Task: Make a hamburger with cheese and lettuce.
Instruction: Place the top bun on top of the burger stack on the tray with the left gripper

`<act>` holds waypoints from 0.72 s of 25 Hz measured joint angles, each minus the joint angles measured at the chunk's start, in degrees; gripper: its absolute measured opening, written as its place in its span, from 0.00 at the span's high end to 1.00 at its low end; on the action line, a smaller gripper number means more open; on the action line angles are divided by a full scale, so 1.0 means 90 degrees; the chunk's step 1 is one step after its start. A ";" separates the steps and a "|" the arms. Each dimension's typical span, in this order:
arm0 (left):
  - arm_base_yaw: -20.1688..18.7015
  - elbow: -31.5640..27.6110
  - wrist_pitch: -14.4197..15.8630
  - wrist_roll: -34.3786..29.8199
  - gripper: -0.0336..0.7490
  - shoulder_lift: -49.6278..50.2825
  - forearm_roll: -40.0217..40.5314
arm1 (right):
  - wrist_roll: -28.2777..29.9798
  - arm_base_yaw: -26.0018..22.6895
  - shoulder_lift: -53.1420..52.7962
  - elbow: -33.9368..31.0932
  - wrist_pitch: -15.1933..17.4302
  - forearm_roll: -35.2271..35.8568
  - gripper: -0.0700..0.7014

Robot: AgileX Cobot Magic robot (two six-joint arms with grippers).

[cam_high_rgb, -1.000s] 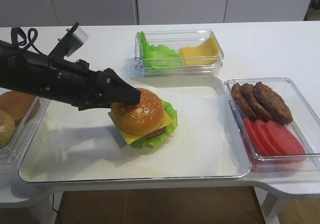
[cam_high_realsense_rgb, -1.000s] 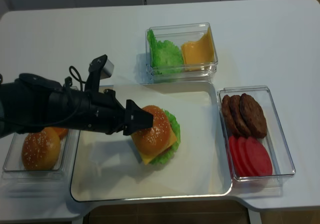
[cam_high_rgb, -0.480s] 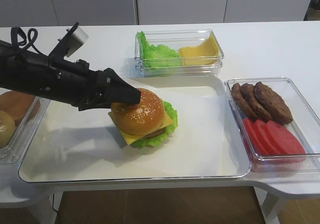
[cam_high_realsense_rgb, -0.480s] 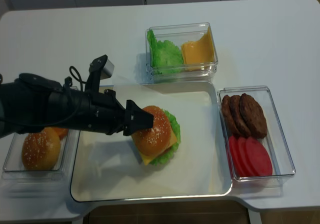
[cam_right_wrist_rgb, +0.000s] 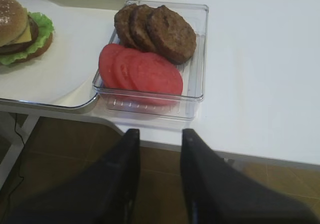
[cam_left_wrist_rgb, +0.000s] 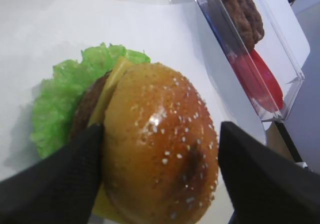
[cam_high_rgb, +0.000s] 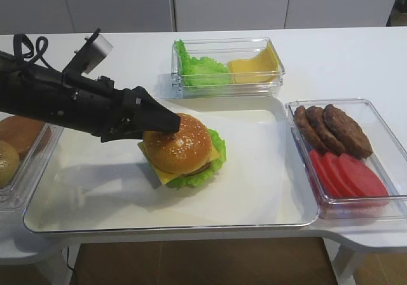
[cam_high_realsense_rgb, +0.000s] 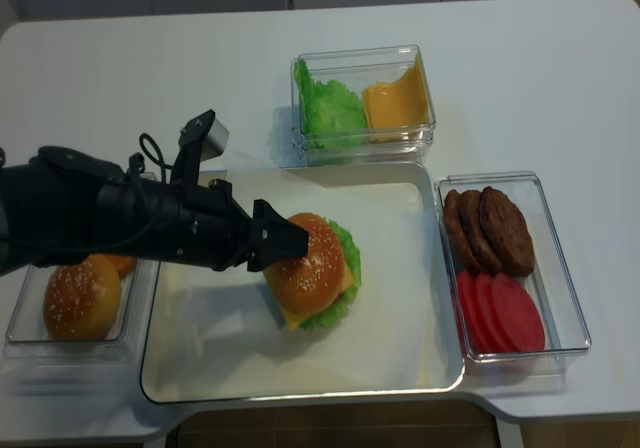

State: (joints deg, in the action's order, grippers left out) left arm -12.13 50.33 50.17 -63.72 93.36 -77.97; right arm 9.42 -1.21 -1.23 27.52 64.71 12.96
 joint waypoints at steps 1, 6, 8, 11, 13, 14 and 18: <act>0.0000 0.0000 0.0000 0.0000 0.30 0.0000 0.0000 | 0.0000 0.0000 0.0000 0.0000 0.0000 0.0000 0.63; 0.0000 0.0000 -0.0277 0.0012 0.30 0.0000 0.0000 | 0.0000 0.0000 0.0000 0.0000 0.0000 0.0000 0.63; 0.0000 0.0000 -0.0421 -0.0037 0.29 0.0000 0.0000 | 0.0000 0.0000 0.0000 0.0000 0.0000 0.0000 0.63; 0.0000 0.0000 -0.0444 -0.0159 0.28 0.0000 0.0000 | 0.0000 0.0000 0.0000 0.0000 0.0000 0.0000 0.63; 0.0000 0.0000 -0.0470 -0.0222 0.25 0.0000 0.0000 | 0.0000 0.0000 0.0000 0.0000 0.0000 0.0000 0.63; 0.0000 0.0000 -0.0493 -0.0253 0.24 0.0000 0.0000 | 0.0000 0.0000 0.0000 0.0000 0.0000 0.0000 0.63; 0.0000 0.0000 -0.0568 -0.0641 0.19 0.0000 -0.0238 | -0.0011 0.0000 0.0000 0.0000 0.0000 0.0000 0.63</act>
State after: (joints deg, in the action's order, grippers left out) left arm -12.13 50.33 45.06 -69.49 93.36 -80.11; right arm 9.32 -1.21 -1.23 27.52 64.71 12.96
